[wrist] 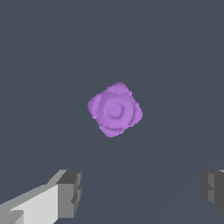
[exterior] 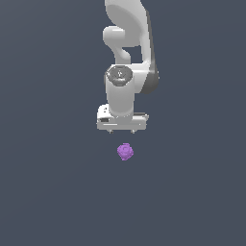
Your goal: Pick up the object and move it to a goal position.
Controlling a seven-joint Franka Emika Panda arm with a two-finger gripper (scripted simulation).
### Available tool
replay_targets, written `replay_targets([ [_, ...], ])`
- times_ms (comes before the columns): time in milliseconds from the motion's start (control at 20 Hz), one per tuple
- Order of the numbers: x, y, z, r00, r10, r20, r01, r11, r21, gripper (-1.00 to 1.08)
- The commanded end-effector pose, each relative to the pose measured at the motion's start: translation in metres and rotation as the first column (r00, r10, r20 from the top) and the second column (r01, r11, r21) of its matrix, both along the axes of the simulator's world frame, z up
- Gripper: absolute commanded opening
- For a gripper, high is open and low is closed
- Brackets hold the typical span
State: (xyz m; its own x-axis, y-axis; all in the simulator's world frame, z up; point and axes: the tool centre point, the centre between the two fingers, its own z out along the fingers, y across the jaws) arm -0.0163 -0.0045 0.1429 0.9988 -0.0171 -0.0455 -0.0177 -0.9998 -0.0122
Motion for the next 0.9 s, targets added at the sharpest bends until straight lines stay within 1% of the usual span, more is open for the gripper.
replay_targets([
  [0, 0.0, 0.0, 0.0, 1.0, 0.0, 0.0, 0.0, 1.0, 0.0, 1.0],
  [550, -0.003, -0.0058, 0.0017, 0.999, -0.031, -0.022, 0.031, 1.0, 0.0, 1.0],
  [850, 0.0, -0.0045, -0.0012, 1.0, 0.005, -0.017, -0.005, 1.0, 0.0, 1.0],
])
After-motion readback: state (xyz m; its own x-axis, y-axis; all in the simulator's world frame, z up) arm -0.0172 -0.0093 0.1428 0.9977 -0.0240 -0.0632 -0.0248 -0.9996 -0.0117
